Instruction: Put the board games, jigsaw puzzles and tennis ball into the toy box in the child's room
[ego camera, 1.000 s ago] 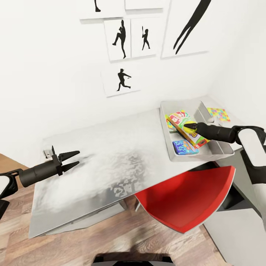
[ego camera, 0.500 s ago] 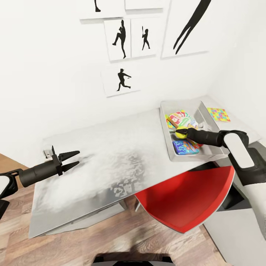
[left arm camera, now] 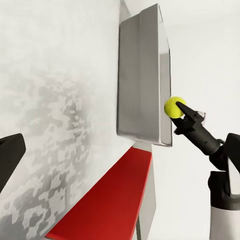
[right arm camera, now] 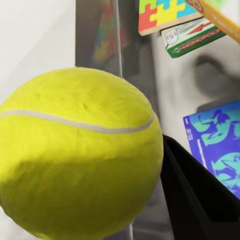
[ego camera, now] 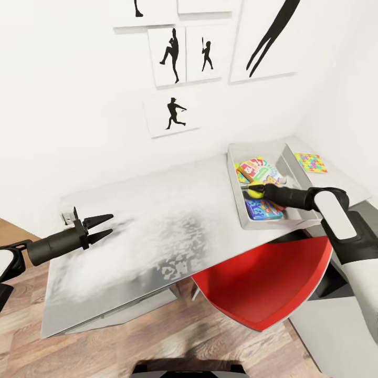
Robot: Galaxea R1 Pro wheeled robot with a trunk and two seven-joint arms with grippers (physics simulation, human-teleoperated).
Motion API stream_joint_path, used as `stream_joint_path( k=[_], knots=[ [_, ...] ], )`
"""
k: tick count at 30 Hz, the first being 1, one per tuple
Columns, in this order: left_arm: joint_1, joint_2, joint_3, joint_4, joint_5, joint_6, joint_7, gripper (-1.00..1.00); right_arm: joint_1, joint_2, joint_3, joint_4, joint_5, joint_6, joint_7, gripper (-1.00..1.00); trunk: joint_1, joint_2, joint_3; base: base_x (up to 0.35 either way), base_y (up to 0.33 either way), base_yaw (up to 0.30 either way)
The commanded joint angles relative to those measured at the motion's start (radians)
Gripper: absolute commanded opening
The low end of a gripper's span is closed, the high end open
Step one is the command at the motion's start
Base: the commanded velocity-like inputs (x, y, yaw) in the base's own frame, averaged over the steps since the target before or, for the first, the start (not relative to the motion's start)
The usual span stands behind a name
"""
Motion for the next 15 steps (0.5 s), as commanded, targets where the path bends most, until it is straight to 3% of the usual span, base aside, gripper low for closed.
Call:
stream_joint_path(
  k=[1,15],
  knots=[
    [-0.001,0.0,0.001,0.0,-0.008,0.003,-0.008,1.0,-0.001,0.0,0.002,0.005,-0.012,0.001,-0.01,-1.0,0.001,-0.002,-0.001,0.0,0.0,0.0],
    [0.0,0.0,0.001,0.0,-0.008,0.003,-0.008,1.0,-0.001,0.016,0.004,0.052,-0.011,-0.008,-0.01,-1.0,0.001,-0.002,-0.001,0.0,0.0,0.0]
  ],
)
